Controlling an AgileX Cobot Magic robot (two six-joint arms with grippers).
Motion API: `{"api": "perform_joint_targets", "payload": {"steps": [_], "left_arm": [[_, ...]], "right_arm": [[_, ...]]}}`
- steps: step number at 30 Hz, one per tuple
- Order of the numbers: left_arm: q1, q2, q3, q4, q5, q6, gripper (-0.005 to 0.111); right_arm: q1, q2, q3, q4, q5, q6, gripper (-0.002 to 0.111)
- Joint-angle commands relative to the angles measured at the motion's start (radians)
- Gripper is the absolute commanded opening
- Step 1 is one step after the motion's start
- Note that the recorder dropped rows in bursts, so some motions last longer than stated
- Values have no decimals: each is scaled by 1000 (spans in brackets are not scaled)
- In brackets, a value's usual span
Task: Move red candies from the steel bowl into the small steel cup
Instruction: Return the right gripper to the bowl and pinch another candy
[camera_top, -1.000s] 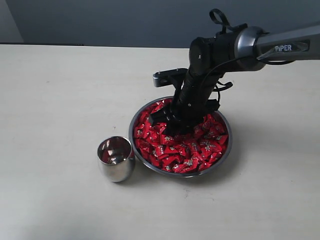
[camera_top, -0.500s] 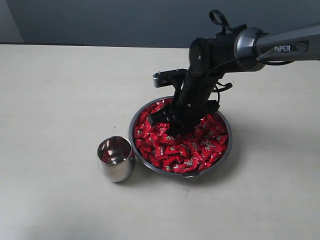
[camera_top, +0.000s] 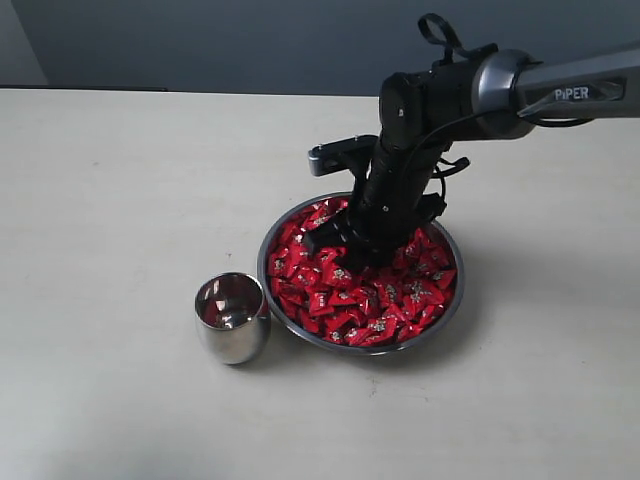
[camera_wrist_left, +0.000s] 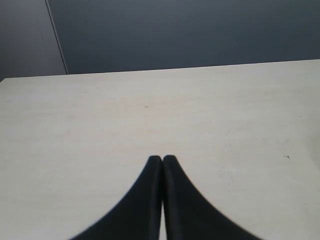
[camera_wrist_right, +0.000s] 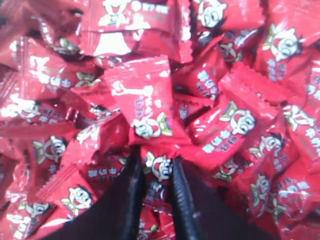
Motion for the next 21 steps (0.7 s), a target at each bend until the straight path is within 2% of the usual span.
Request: {"api": "perform_joint_targets", "payload": {"steps": [1,8,13,21], "left_arm": [[-7,-4,4,1,-2,-3,0],[-7,-4,4,1,-2,-3,0],[-7,-4,4,1,-2,-3,0],[-7,-4,4,1,-2,-3,0]], "right_arm": [[1,-50,-15,-40,8,-2,-1],[1,-52,-120,-67,111,0,-1],[1,-44,-122,-133,145,0,-1],[1,-44,-122,-132,137,2,-1]]}}
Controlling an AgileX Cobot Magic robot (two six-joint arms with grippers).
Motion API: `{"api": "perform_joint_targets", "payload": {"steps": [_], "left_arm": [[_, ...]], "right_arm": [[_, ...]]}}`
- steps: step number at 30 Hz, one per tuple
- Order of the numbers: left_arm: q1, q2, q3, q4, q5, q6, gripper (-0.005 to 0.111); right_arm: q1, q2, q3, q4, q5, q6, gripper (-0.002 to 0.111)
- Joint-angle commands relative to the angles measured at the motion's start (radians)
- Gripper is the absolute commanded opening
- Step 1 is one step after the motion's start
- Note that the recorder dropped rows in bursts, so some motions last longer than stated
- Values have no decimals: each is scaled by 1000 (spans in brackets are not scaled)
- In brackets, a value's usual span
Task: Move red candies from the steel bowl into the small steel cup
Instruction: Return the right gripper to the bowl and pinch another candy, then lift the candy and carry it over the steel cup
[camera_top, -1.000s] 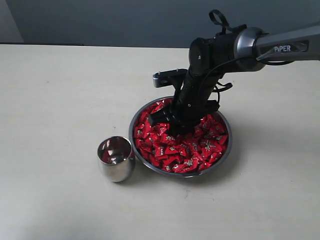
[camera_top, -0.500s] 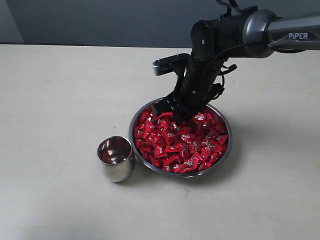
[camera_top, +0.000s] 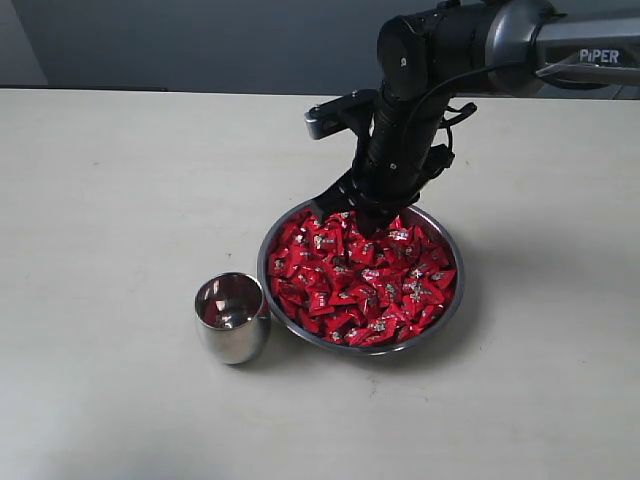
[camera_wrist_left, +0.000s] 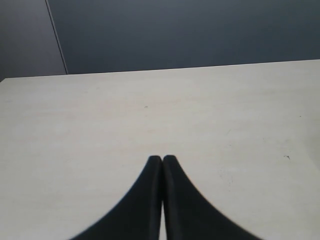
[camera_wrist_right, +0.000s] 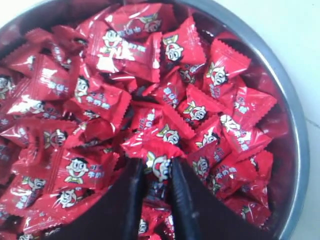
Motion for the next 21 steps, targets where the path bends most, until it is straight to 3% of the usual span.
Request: {"api": "perform_joint_targets", "payload": {"steps": [1,11,21], "left_arm": [[-7,-4,4,1,-2,-3,0],[-7,-4,4,1,-2,-3,0],[-7,-4,4,1,-2,-3,0]], "right_arm": [[1,-5,-4,-14,-1,1,-1],[1,-47,-77,14,-62,-74,-1],[21,-57,-192,486,19,-566,-1]]}}
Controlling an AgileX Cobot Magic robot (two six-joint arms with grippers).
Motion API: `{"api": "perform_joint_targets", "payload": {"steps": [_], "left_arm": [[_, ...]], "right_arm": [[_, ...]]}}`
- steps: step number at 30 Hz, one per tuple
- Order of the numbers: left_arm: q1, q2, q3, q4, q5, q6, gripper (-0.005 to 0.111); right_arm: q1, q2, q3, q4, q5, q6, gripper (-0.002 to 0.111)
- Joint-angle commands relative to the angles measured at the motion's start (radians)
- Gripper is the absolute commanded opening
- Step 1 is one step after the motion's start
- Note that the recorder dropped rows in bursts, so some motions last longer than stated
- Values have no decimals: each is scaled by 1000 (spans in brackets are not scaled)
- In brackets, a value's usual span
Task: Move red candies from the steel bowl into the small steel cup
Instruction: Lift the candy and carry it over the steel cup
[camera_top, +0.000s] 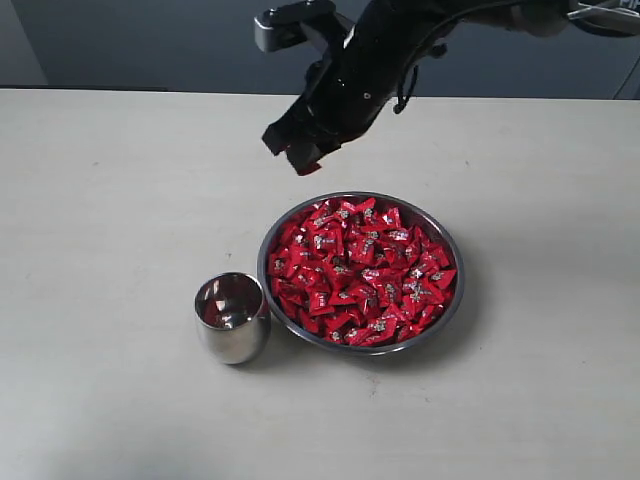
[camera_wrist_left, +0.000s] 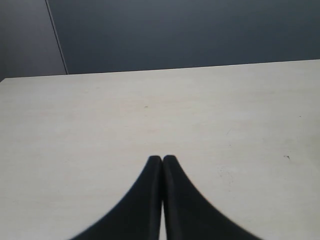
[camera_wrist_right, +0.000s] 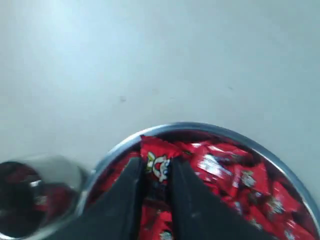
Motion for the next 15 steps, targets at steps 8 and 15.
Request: {"api": "perform_joint_targets", "payload": {"steps": [8,15], "left_arm": [[-7,-4,4,1,-2,-3,0],[-7,-4,4,1,-2,-3,0]], "right_arm": [[208,27,-31,-6,144,-362,-1],[299,80,-33,-109,188,-353,-1]]}}
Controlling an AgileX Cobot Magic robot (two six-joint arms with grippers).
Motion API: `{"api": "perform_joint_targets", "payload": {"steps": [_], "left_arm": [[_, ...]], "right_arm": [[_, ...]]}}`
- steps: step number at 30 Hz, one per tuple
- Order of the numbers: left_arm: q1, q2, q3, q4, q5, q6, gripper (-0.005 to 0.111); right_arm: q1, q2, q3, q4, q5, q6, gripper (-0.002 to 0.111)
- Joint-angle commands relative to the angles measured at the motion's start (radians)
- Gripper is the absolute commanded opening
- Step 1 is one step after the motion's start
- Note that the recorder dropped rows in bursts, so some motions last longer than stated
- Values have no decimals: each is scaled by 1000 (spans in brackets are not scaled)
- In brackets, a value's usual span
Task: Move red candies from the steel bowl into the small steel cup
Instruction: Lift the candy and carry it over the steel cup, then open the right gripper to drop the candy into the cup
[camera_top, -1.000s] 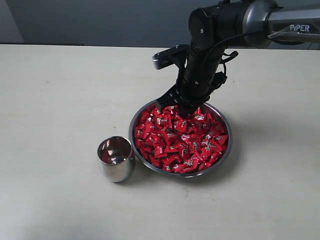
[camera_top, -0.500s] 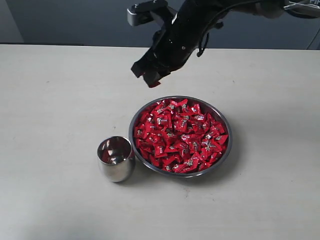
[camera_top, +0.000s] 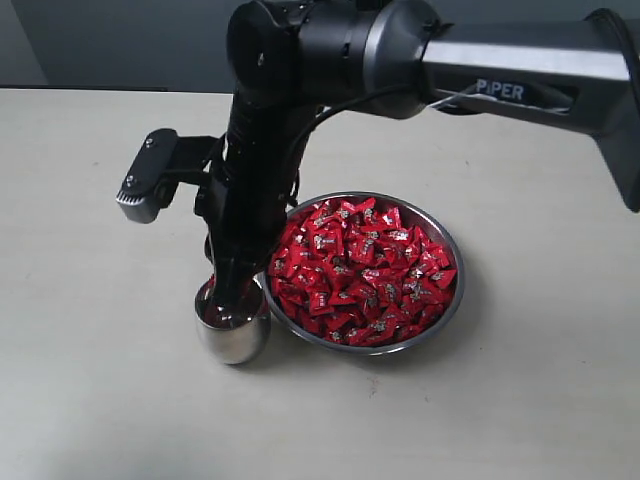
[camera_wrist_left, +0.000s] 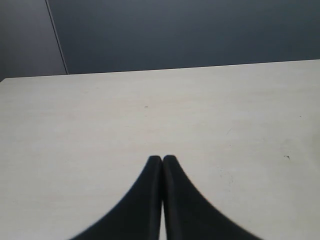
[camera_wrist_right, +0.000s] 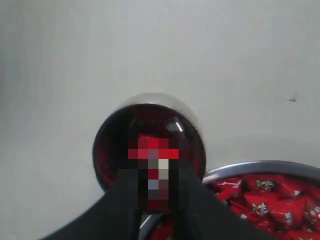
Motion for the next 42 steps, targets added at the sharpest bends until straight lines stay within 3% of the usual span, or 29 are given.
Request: {"api": "perform_joint_targets", "payload": {"steps": [1,28,36,42], "left_arm": [[-7,-4,4,1,-2,-3,0],[-7,-4,4,1,-2,-3,0],[-7,-4,4,1,-2,-3,0],[-7,-4,4,1,-2,-3,0]], "right_arm": [[17,2,-5,-22,8,-3,-1],[17,2,-5,-27,11,1,0],[17,2,-5,-27,7,23,37],[17,2,-5,-29,7,45,39]]}}
